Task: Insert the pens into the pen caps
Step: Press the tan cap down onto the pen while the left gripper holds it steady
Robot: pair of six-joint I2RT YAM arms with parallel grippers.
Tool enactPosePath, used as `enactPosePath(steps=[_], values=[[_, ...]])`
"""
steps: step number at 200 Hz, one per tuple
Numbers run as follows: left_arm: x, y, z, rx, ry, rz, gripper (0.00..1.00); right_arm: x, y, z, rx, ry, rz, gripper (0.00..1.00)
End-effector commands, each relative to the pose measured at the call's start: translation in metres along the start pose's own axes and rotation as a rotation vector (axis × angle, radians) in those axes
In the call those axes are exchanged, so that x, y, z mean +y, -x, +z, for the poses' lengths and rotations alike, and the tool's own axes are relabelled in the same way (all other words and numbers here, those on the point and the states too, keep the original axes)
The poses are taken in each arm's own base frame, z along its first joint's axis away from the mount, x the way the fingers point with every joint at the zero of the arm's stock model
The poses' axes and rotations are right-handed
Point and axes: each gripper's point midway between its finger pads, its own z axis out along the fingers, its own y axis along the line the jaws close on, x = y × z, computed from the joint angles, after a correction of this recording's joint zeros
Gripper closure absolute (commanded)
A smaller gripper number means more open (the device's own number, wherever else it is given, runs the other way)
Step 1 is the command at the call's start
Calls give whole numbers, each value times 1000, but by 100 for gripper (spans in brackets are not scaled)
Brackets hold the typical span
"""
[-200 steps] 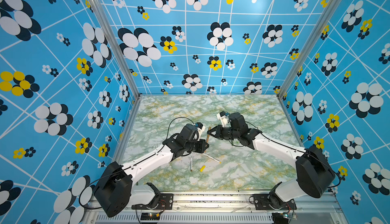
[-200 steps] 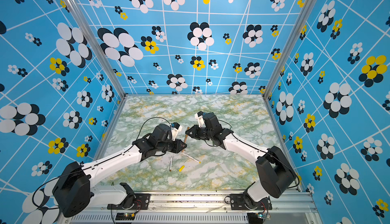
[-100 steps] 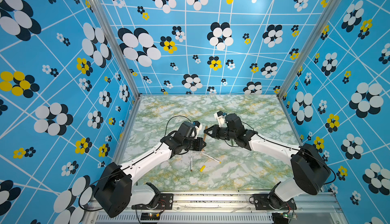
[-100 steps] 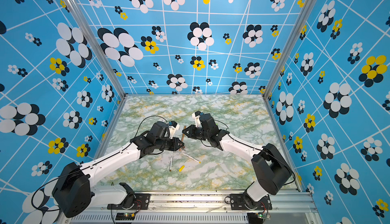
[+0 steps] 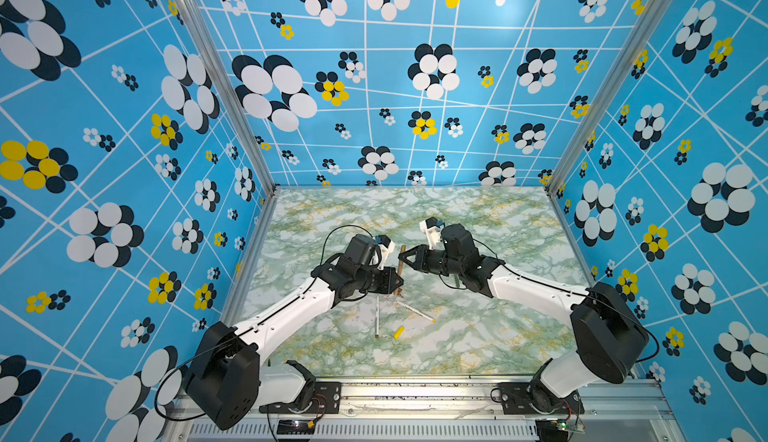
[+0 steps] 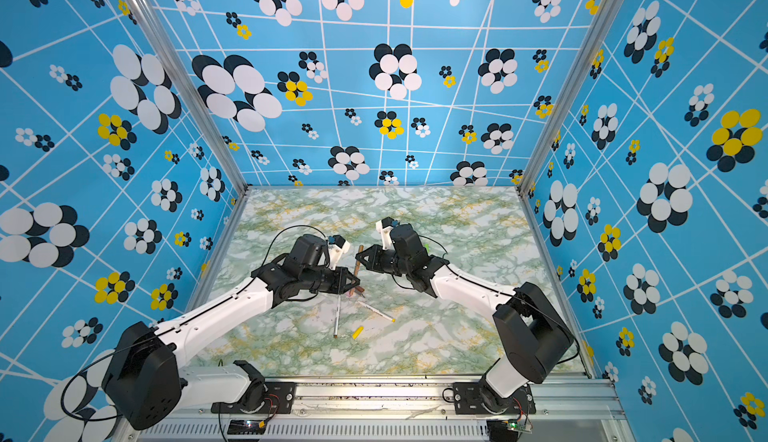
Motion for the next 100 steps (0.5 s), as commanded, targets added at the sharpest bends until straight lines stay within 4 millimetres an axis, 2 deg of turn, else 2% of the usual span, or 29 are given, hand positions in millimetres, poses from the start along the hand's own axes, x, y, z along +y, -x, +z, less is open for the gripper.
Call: enactPosePath(steps=[1, 39, 78, 100], values=[[-53, 115, -46, -432, -132, 172, 100, -29, -108, 1, 383, -92, 64, 100], [-50, 110, -44, -421, -134, 165, 100, -18, -91, 0, 354, -85, 32, 100], [-44, 97, -37, -392, -147, 139, 100, 4, -50, -7, 278, -58, -3, 100], [-40, 89, -33, -379, -154, 119, 100, 12, -26, -13, 232, -53, -21, 95]])
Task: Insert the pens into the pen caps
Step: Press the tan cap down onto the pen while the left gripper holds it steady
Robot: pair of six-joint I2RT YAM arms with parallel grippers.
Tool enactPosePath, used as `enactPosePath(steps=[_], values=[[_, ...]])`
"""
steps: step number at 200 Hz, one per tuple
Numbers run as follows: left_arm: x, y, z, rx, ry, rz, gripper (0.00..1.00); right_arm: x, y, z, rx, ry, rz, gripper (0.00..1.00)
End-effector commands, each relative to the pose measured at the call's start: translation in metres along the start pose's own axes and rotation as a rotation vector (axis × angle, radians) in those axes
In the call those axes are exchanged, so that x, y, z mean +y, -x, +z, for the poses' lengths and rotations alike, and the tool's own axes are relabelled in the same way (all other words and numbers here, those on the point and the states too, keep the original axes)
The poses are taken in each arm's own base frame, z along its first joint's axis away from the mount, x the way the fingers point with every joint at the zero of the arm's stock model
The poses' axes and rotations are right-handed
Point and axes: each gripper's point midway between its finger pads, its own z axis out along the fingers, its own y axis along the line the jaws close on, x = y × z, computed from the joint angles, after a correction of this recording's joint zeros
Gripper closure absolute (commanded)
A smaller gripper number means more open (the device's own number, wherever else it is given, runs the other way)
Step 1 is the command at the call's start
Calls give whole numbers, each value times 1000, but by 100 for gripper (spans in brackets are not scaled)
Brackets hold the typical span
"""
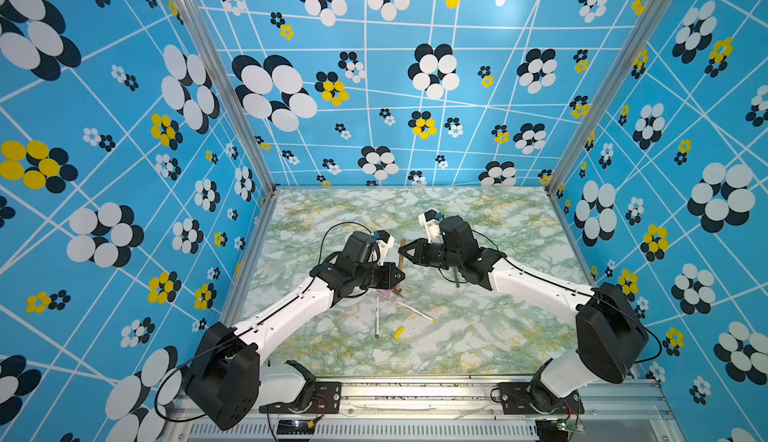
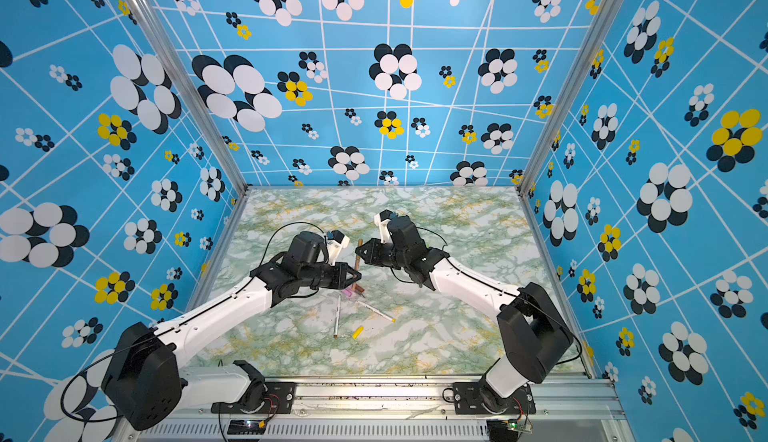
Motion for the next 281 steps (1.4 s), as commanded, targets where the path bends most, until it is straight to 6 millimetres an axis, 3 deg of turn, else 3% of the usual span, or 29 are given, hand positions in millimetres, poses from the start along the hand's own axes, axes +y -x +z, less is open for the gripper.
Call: enactPosePath(steps=[1, 70, 125, 211, 281], values=[[-31, 70, -24, -295, -100, 109, 100, 1, -50, -6, 240, 1, 24, 95], [-27, 53, -17, -264, -113, 80, 100, 14, 1, -25, 125, 4, -18, 75], [-28, 46, -11, -249, -120, 70, 100, 27, 13, -40, 86, 15, -63, 63], [-39, 44, -9, -233, -135, 85, 100, 22, 17, -34, 70, 1, -63, 65], [-37, 45, -7, -242, -123, 75, 100, 22, 16, -27, 73, 12, -37, 90]])
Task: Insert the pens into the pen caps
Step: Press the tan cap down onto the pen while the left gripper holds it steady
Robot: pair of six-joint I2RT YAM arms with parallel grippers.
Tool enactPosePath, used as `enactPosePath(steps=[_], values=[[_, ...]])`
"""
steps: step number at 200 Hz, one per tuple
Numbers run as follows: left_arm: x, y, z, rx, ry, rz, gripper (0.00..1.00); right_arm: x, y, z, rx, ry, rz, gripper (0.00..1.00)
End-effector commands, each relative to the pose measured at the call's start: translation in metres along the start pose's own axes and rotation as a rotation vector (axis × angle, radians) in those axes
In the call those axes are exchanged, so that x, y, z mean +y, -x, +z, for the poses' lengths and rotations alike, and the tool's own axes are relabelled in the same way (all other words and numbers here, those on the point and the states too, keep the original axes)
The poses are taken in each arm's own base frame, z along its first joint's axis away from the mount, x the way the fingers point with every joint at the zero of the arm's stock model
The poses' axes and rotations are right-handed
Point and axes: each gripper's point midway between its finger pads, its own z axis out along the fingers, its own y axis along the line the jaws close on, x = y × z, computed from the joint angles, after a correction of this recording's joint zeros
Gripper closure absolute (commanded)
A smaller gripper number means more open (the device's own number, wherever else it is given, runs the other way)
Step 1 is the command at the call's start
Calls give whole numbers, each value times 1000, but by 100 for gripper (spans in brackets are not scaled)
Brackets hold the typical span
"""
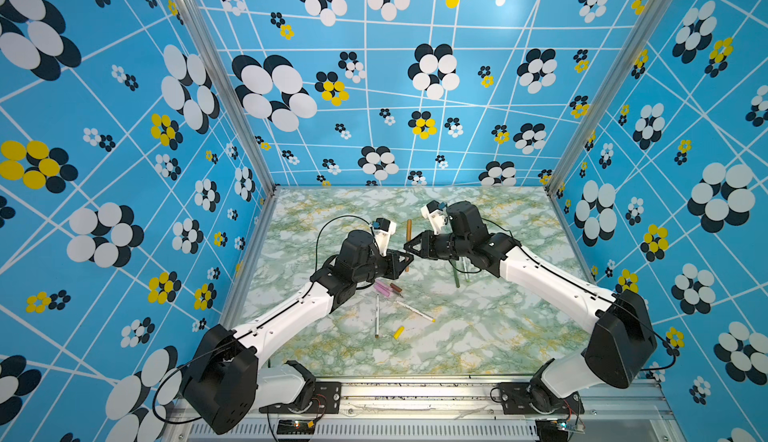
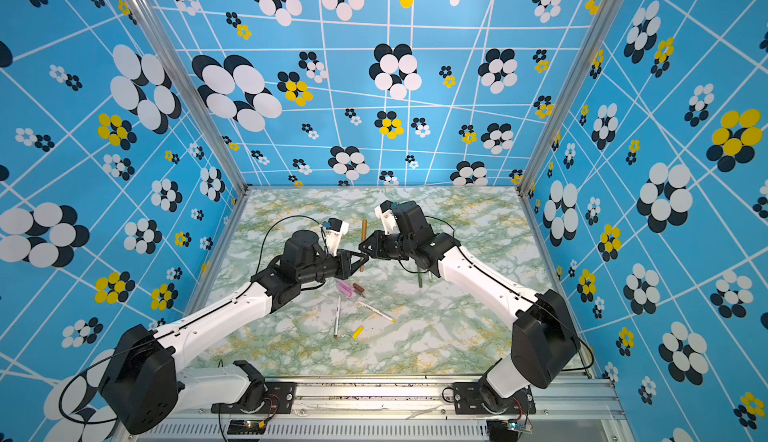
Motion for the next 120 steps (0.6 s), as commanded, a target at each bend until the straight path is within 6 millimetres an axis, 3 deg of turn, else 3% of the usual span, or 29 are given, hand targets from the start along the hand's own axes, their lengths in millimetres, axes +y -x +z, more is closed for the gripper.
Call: enactPosePath(steps=[1, 42, 86, 120], values=[[-5, 6, -1, -27, -6, 9, 100, 5, 8, 1, -17, 15, 8, 91], [-8, 7, 4, -16, -24, 11, 100, 2, 6, 6, -10, 12, 17, 92], [-9, 5, 5, -12, -30, 14, 100, -2, 5, 13, -6, 8, 28, 84], [-7, 4, 5, -11, -24, 13, 100, -5, 5, 18, -2, 5, 32, 83]])
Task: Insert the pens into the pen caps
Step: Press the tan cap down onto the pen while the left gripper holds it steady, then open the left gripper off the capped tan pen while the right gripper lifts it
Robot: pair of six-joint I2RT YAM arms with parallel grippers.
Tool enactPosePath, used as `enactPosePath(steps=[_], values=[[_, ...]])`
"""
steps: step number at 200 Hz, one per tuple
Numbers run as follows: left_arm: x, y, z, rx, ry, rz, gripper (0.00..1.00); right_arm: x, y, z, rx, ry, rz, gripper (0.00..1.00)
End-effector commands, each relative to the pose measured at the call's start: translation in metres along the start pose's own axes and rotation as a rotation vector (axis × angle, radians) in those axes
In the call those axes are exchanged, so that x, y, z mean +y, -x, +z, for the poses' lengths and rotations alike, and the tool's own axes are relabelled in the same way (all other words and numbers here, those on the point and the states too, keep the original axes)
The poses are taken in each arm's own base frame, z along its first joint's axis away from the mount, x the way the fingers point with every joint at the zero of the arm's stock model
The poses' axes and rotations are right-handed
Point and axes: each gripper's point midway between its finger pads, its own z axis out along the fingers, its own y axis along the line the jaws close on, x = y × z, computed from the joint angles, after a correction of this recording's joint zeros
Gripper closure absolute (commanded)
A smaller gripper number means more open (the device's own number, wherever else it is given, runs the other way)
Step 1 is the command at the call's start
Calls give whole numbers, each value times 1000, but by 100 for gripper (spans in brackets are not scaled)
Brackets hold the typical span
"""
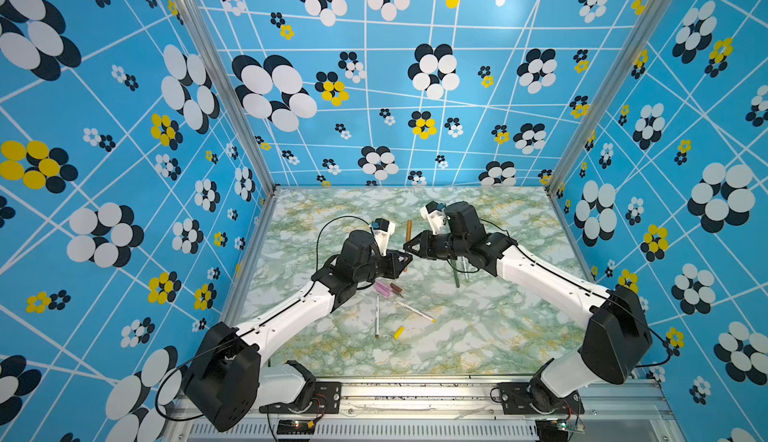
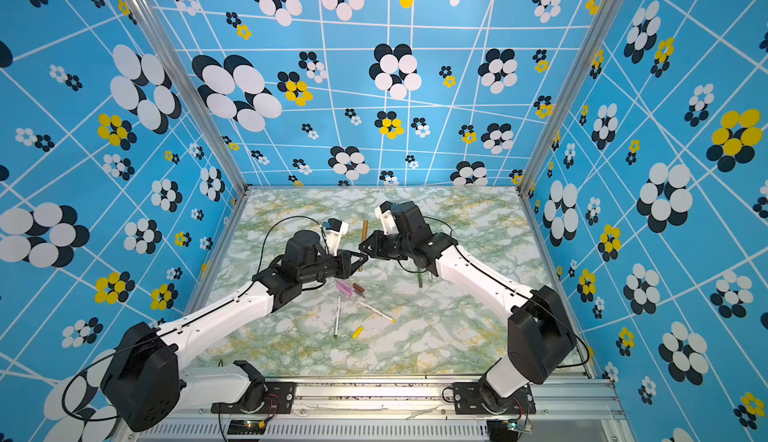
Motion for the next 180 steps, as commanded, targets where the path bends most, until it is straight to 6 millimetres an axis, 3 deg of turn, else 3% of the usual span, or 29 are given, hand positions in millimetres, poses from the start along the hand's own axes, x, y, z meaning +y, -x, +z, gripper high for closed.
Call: enactPosePath(steps=[1, 106, 180], values=[[-16, 6, 1, -15, -58, 30, 100, 2, 5, 8, -9, 11, 11, 83], [-16, 8, 4, -17, -56, 27, 100, -2, 4, 12, -8, 6, 15, 79], [-9, 10, 3, -39, -21, 10, 100, -5, 4, 8, -25, -26, 25, 93]])
